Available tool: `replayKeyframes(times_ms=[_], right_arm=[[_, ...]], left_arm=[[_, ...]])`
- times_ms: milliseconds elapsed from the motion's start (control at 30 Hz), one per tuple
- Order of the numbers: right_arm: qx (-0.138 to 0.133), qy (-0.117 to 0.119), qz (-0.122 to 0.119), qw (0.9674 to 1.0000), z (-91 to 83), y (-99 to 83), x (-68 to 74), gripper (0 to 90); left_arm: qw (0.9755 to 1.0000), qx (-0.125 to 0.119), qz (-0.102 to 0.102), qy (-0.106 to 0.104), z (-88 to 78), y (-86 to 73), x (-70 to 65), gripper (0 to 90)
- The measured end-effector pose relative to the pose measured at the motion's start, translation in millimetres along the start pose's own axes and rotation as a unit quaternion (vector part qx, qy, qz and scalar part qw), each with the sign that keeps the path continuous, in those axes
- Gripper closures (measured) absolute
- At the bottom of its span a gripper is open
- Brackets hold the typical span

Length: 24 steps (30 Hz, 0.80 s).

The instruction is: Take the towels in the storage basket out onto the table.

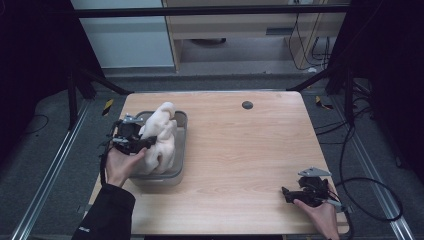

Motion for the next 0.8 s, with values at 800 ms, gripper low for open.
replayKeyframes(times_ms=[800], right_arm=[[0.000,0.000,-0.002,1.0000,0.2,-0.1,-0.1,1.6]], left_arm=[[0.9978,-0.065,0.012,-0.004,-55.6,56.9,-2.5,68.7]])
Point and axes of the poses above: each handheld gripper's, and its own axes: z roughly forward along the jaws, y roughly out of its top, x roughly to its left, the point moved 2 cm from there along z, roughly forward along the jaws, and after that the axes turned 13 degrees about -x, right-handed, at the moved point
